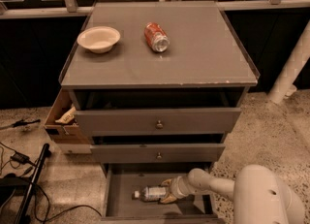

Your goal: Place blue plastic bottle into bottom drawer

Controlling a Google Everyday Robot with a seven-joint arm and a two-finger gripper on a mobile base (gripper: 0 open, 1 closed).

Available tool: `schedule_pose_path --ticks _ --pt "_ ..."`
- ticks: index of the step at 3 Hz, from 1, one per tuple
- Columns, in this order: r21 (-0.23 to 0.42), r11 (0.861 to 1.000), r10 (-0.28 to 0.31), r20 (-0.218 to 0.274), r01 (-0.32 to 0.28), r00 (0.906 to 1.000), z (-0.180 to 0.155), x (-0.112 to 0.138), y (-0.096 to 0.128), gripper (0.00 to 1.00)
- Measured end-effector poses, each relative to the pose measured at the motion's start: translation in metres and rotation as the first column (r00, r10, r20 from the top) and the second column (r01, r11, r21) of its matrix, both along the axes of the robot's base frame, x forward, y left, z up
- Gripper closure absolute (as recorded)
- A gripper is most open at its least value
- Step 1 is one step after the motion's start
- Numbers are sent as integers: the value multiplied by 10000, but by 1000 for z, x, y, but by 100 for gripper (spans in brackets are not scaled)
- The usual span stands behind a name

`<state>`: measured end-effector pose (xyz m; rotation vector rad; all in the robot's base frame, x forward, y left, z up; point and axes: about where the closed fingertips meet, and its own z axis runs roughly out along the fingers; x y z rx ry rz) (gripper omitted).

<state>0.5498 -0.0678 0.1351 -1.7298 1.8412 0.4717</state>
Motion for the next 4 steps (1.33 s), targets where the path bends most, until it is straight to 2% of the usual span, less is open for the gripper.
schedule_pose_path --ticks 3,4 --pt "1 10000 1 -1 -1 10000 0 0 0 11" --pt "1 10000 1 -2 -1 10000 0 0 0 0"
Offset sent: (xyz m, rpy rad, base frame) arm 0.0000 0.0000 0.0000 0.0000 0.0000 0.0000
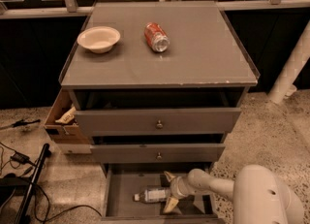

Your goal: Place blue plastic bottle into bottom drawer

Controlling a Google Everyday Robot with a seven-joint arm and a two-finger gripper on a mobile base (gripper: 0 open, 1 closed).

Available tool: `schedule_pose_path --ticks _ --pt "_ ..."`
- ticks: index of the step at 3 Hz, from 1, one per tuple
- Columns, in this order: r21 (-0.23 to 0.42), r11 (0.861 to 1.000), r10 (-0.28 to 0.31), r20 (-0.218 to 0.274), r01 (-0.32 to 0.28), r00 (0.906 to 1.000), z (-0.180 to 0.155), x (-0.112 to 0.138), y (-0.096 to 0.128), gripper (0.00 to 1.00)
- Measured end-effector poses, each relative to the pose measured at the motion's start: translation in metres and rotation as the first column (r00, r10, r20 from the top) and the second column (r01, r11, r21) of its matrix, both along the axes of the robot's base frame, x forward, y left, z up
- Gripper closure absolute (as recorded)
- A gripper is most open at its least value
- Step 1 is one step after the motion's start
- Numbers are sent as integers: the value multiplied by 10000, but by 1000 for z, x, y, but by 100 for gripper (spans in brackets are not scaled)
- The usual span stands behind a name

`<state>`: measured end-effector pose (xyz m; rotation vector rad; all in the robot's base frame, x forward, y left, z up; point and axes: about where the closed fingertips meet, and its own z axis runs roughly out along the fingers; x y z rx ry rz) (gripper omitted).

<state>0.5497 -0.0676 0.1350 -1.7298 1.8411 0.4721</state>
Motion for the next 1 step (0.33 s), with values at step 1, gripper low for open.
schedule_pose_path --ticks 1 --pt "0 10000 0 0 0 10000 0 0 0 0"
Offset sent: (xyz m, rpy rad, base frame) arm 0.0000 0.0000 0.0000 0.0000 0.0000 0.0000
